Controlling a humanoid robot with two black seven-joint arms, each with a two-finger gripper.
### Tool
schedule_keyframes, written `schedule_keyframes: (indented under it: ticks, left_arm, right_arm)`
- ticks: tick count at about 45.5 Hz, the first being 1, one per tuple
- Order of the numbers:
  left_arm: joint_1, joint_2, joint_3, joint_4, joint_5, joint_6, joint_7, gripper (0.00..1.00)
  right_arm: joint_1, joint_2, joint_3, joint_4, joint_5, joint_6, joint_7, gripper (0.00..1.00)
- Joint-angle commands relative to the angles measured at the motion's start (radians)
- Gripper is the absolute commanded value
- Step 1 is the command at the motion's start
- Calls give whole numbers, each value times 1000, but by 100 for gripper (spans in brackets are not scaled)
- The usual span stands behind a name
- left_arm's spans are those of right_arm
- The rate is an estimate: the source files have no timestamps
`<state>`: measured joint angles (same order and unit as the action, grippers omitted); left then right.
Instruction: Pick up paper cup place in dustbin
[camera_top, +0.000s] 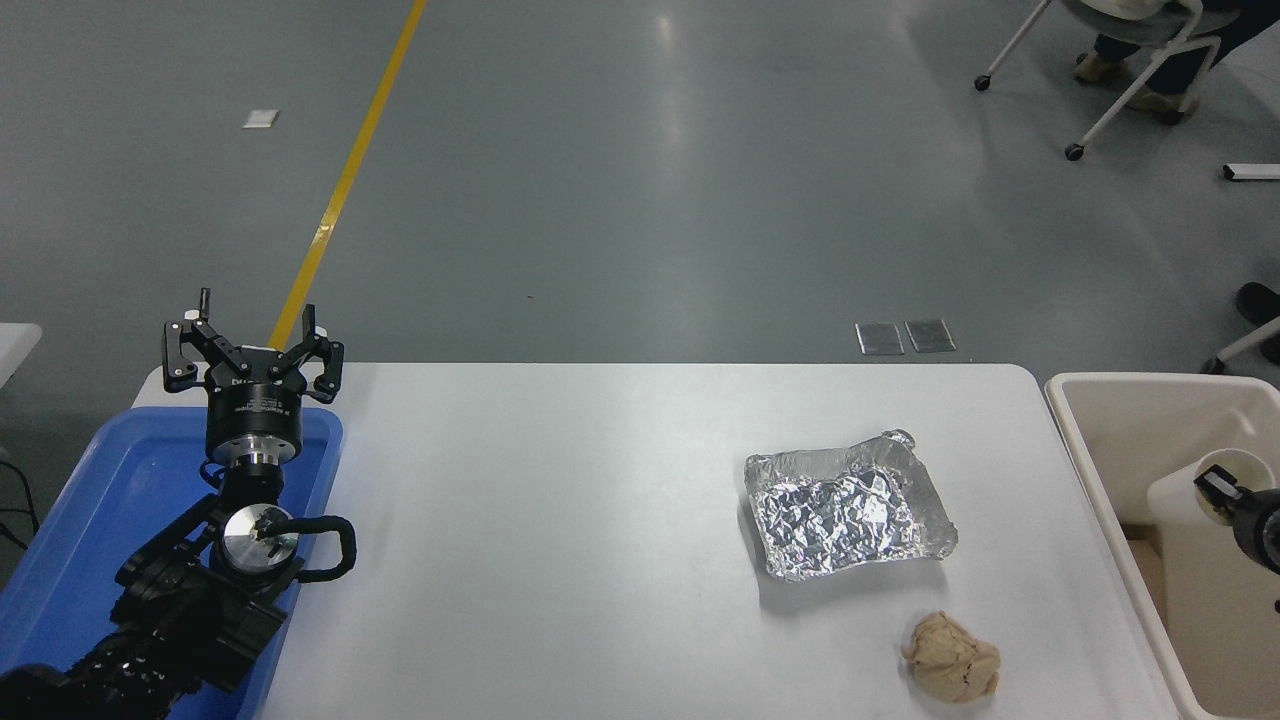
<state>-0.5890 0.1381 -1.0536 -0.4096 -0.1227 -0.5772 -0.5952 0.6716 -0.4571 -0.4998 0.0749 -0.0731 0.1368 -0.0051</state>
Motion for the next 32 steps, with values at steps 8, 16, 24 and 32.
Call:
schedule_keyframes:
  ticks: [8,16,24,32]
  left_arm:
    - [0,0,0,0,0,0,0,99]
    - [0,0,0,0,0,0,-2,99]
    - [0,0,0,0,0,0,-2,99]
    - [0,0,0,0,0,-1,0,99]
  right_arm:
    - [-4,2,7,17,30,-51,-21,100]
    - [86,-89,1,163,29,-45,-19,100]
    - [337,-251,-83,497,-3,-46,-19,100]
    - [641,-259,-382,716,-20,-46,-15,99]
